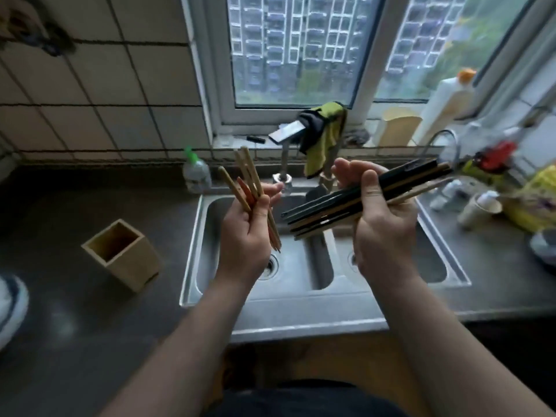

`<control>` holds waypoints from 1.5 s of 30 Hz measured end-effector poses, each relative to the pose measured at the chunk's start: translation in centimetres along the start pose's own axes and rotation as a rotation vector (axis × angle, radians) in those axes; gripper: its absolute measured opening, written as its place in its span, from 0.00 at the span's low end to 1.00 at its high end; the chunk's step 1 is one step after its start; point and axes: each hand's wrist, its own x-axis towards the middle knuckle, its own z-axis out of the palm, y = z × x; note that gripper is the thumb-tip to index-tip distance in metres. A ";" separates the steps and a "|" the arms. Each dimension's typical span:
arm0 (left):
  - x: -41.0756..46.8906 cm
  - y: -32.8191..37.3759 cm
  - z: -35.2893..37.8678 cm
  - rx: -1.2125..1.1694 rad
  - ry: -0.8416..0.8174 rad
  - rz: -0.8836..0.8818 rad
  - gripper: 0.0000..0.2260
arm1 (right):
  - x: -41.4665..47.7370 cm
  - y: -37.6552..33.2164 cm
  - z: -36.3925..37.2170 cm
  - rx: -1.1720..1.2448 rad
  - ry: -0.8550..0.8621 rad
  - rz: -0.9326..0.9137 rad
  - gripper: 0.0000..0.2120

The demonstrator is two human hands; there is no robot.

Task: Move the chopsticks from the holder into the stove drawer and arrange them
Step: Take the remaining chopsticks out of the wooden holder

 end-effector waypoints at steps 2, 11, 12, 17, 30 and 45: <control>-3.1 0.4 4.5 -0.046 -0.098 -0.027 0.10 | -1.8 -2.7 -5.2 -0.062 0.083 -0.027 0.11; -18.4 2.1 23.2 -0.156 -0.575 -0.180 0.10 | -12.4 -13.1 -27.2 -0.263 0.499 -0.180 0.11; -20.0 2.3 25.2 -0.153 -0.637 -0.196 0.10 | -13.8 -14.2 -29.4 -0.273 0.550 -0.189 0.12; -28.7 4.7 33.9 -0.132 -0.936 -0.195 0.09 | -21.4 -19.5 -38.6 -0.360 0.803 -0.250 0.12; -51.2 6.7 54.7 -0.118 -1.523 -0.222 0.10 | -38.5 -28.2 -60.9 -0.501 1.335 -0.316 0.11; -68.3 4.3 69.0 0.112 -1.830 -0.343 0.11 | -47.2 -32.4 -80.0 -0.571 1.564 -0.009 0.09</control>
